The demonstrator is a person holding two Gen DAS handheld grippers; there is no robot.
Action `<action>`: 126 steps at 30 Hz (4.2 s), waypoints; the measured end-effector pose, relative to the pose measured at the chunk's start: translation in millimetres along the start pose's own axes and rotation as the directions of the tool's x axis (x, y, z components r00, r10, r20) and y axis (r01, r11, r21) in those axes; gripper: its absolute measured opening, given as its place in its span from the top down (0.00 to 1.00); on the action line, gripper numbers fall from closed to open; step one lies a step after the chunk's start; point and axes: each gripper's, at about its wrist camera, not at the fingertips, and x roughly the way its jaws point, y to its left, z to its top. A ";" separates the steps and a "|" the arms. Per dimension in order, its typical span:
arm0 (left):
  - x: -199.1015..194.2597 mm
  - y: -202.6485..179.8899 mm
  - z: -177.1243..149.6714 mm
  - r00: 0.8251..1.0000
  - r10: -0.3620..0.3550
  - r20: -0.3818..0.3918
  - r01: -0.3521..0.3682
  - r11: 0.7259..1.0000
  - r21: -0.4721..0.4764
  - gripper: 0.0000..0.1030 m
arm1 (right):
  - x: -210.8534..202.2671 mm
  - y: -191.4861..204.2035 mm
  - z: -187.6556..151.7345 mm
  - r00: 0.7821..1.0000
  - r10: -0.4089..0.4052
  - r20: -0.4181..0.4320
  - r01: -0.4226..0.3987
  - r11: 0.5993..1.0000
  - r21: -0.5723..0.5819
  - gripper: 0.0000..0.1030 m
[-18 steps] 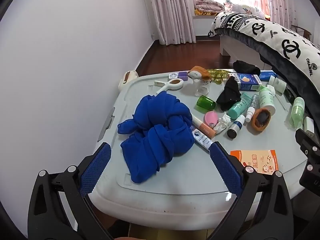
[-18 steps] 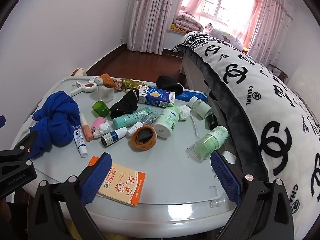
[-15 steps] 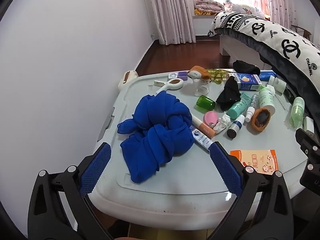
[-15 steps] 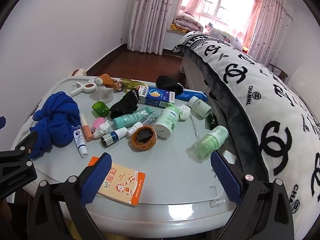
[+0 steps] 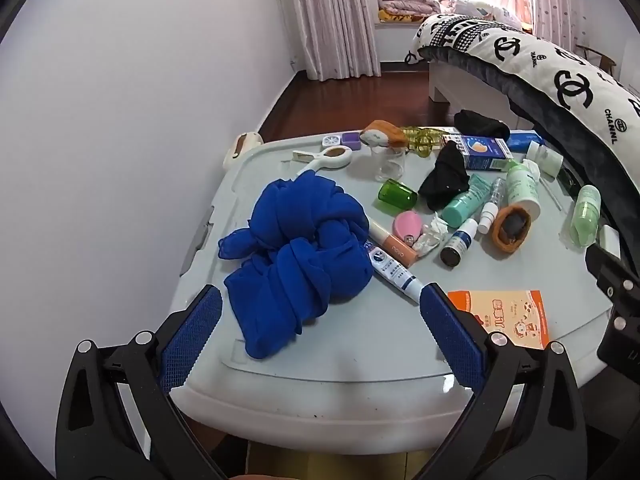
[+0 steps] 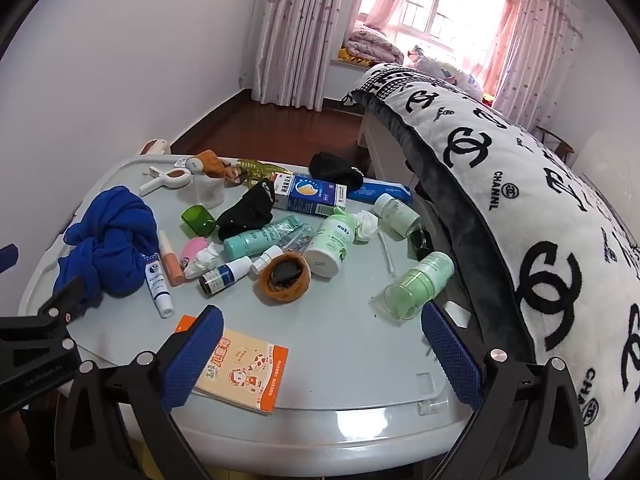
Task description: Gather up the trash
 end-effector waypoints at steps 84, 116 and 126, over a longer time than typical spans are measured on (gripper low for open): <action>8.5 17.3 -5.0 0.851 -0.525 0.016 0.522 0.843 -0.129 0.06 | 11.9 -30.3 7.3 0.998 -0.057 -0.023 0.059 0.996 0.066 0.05; 15.7 37.1 -21.9 0.913 -0.384 -0.136 0.383 0.923 -0.035 0.06 | 85.9 88.7 -43.3 0.871 0.378 -0.314 -0.487 0.753 -0.443 0.09; 11.8 42.8 -18.9 0.907 -0.401 -0.126 0.397 0.916 -0.060 0.06 | 74.5 91.9 -35.4 0.869 0.367 -0.331 -0.472 0.815 -0.336 0.43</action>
